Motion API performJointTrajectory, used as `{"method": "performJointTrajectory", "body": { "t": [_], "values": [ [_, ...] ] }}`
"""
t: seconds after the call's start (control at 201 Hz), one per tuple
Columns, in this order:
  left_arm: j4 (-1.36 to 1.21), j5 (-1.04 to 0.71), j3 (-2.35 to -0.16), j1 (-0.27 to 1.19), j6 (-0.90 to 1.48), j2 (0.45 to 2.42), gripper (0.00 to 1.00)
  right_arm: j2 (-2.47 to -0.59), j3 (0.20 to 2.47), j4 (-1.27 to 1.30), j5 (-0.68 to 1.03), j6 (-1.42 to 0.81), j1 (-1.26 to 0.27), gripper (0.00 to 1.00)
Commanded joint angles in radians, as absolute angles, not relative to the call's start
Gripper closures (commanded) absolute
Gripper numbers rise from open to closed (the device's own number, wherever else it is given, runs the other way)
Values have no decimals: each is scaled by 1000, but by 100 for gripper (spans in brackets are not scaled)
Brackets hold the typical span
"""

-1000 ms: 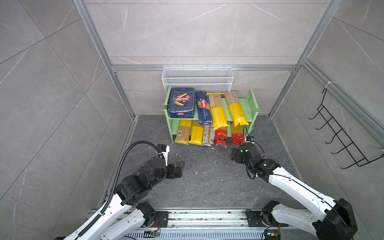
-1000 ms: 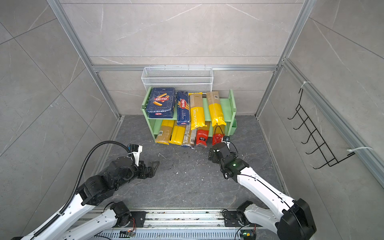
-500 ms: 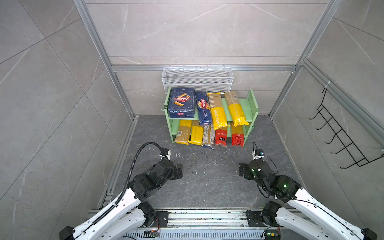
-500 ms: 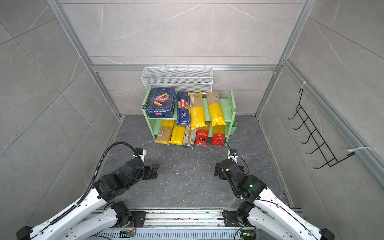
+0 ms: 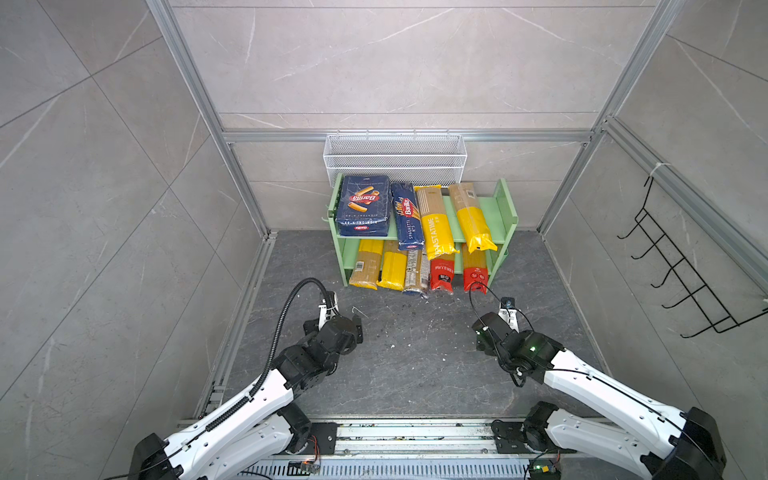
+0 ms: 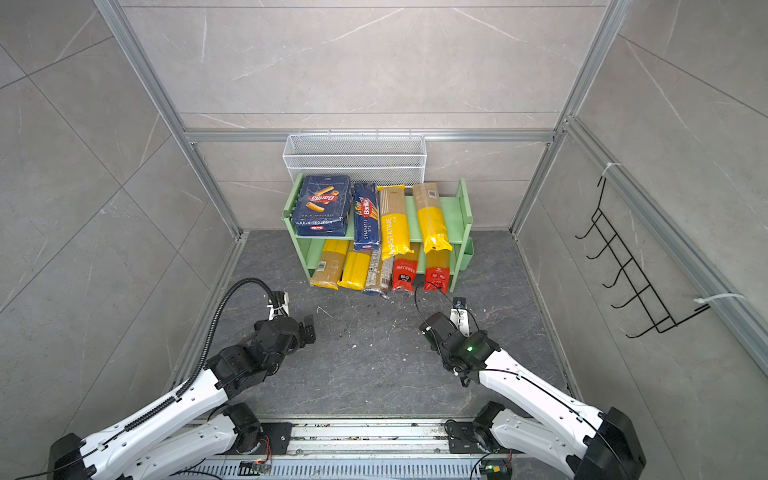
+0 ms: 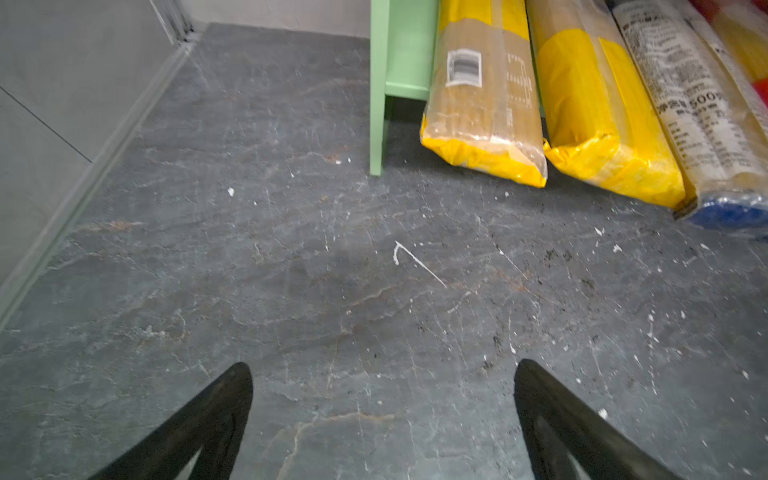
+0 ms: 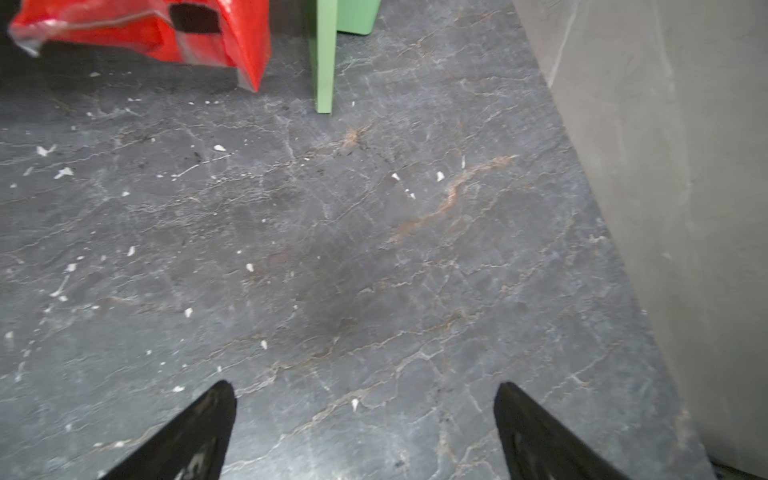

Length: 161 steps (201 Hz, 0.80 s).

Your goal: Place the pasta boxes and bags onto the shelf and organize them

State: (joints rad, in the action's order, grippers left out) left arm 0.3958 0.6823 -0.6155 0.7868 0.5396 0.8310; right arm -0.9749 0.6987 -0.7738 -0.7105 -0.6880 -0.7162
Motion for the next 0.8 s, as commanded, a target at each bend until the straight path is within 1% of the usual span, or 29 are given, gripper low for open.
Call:
{"method": "performJointTrajectory", "body": {
  "t": [0.0,0.085,0.149,0.214,0.279,0.393,0.488,0.563,0.662,0.712,0.752,0.797],
  "values": [
    [299,802,-597,777,452,795,1,-823,665,-740,-805,-651,-723,1],
    [237,807,-572,741,389,776,1,-680,601,-684,-823,-613,-723,1],
    [164,785,-542,693,326,773,1,-600,553,-590,-810,-502,-723,1],
    [100,752,-517,628,274,778,0,-570,531,-530,-813,-408,-723,1],
    [57,697,-503,529,250,799,1,-580,529,-501,-842,-350,-723,1],
    [-31,581,-482,336,264,860,0,-632,537,-470,-876,-338,-723,1],
    [-132,530,-458,228,259,914,1,-645,479,-322,-920,-268,-722,1],
    [-199,516,-449,184,246,962,1,-647,460,-247,-924,-243,-721,1],
    [-329,505,-404,160,229,1012,1,-678,404,-72,-956,-173,-717,1],
    [-415,498,-375,149,215,1039,1,-719,386,9,-962,-145,-707,1],
    [-398,500,-383,140,220,1044,1,-761,368,91,-948,-100,-688,1],
    [-435,503,-372,130,211,1055,0,-822,341,214,-932,-46,-658,1]
  ]
}}
